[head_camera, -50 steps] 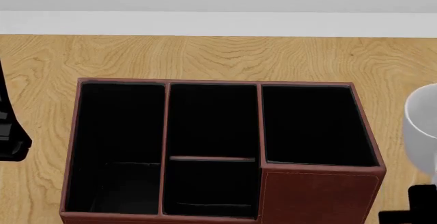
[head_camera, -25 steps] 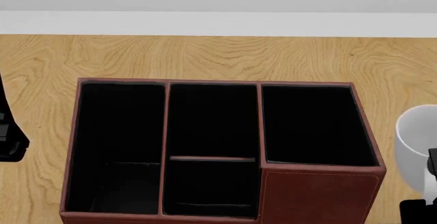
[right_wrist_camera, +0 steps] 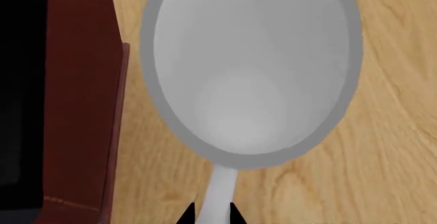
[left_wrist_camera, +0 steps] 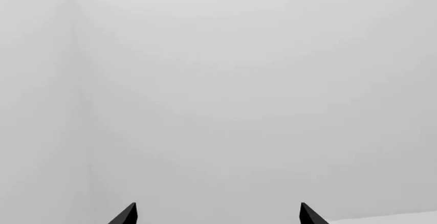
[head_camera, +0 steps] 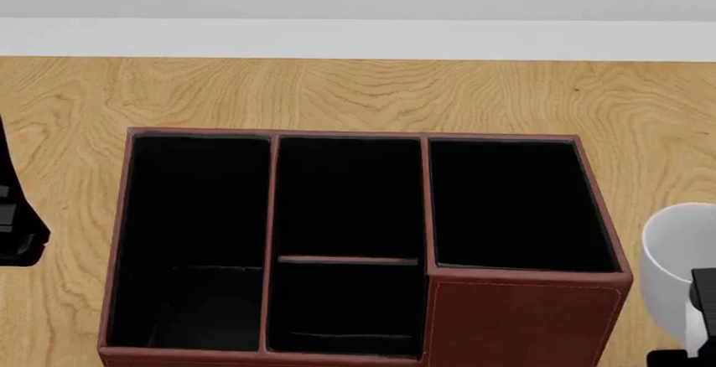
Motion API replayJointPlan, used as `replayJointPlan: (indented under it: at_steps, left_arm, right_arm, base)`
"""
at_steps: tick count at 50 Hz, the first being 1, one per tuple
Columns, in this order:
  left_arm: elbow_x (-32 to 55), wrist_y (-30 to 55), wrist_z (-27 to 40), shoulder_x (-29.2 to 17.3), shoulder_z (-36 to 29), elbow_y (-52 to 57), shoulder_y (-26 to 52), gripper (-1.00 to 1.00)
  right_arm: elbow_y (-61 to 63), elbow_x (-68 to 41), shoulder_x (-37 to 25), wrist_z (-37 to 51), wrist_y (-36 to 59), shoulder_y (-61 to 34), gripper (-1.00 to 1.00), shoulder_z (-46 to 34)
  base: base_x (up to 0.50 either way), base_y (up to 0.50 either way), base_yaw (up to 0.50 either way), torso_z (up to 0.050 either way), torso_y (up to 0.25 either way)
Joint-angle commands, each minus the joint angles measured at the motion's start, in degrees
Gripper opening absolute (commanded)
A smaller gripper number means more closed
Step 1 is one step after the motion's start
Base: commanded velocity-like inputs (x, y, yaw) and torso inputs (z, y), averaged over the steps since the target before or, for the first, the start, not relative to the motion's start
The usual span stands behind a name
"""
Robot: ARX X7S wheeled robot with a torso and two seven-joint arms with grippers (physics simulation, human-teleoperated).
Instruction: Pick up the white mug and place it to the right of the caddy.
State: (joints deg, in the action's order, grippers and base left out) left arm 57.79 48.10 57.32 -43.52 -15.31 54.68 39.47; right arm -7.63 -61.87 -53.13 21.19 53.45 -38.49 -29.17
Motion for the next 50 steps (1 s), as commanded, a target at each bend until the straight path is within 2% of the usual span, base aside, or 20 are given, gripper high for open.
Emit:
replayJointPlan:
  at_steps: [1, 50]
  left_arm:
    - [0.3, 0.2, 0.4, 0.1, -0.4, 0.0, 0.6, 1.00]
    - [1.0, -0.6, 1.3, -0.6, -1.2, 0.4, 1.2, 1.00]
  right_arm:
    - [-3.0, 3.6, 1.4, -2.4, -1.8, 0.1, -1.00, -0.9]
    - [-11.3, 8.1, 5.3, -7.1, -6.1, 2.0, -1.00, -4.8]
  base:
    - [0.00, 0.00, 0.00, 0.000, 0.000]
    - [0.00, 0.00, 0.00, 0.000, 0.001]
